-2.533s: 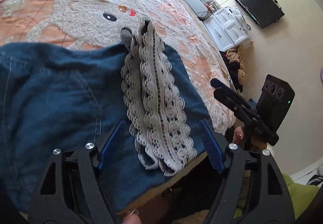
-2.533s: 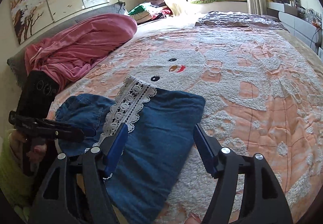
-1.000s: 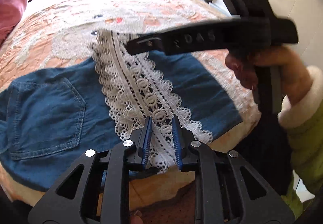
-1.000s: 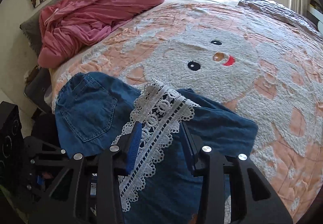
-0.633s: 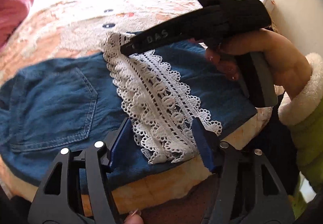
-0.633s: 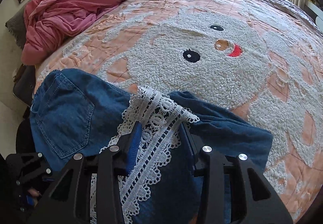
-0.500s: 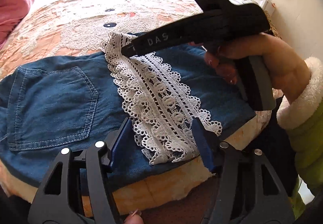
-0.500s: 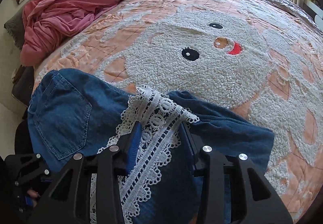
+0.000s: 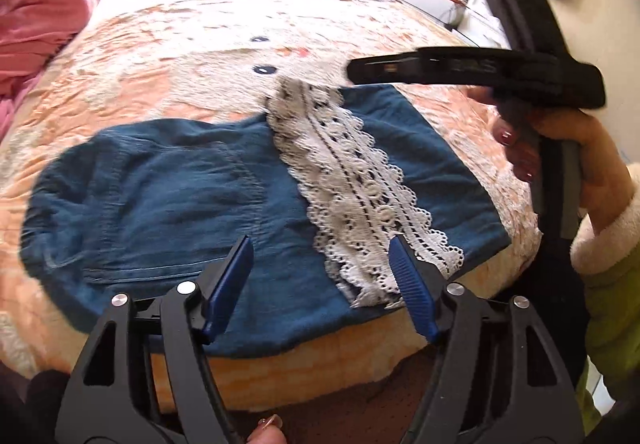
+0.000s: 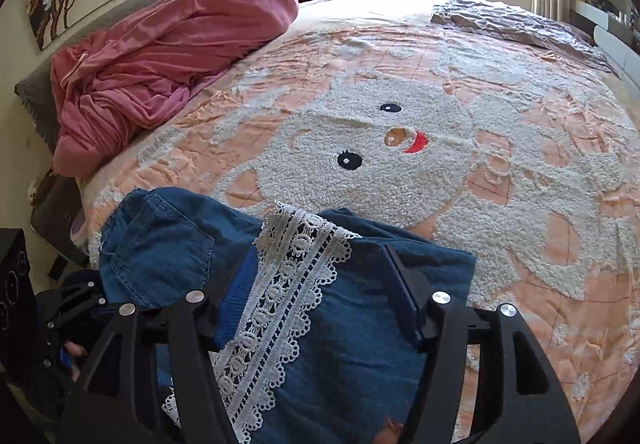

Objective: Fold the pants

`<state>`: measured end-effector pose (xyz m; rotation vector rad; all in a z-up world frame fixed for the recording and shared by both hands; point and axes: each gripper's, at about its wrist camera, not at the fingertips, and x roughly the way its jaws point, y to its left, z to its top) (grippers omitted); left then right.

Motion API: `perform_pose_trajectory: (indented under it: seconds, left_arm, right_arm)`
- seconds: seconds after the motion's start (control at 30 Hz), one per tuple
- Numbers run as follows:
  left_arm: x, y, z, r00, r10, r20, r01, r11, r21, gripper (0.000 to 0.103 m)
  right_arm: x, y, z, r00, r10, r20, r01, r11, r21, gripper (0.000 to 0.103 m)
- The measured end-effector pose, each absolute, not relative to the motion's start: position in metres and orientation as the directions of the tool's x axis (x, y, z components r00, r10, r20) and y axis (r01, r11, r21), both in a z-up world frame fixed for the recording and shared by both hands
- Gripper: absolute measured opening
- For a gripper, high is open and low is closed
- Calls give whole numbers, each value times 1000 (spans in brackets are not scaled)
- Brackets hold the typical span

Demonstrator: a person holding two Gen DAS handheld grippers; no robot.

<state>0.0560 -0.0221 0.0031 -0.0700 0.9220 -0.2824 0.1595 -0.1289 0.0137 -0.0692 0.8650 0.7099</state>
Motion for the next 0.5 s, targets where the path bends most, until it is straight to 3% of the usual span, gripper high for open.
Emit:
perform_pose_trajectory:
  seconds: [0.07, 0.23, 0.5]
  left_arm:
    - [52, -17, 8, 584, -257, -770, 198, 965, -173, 66]
    - [43, -5, 21, 615, -227, -755, 166, 974, -157, 76]
    - [32, 18, 32, 653, -154, -742, 83, 988, -132, 92]
  right_arm:
    - [153, -131, 22, 457, 549, -699, -604, 769, 209, 65]
    - [139, -128, 43, 483, 563, -670, -621, 760, 191, 79]
    - [123, -102, 62, 491, 573, -656, -668, 731, 140, 87]
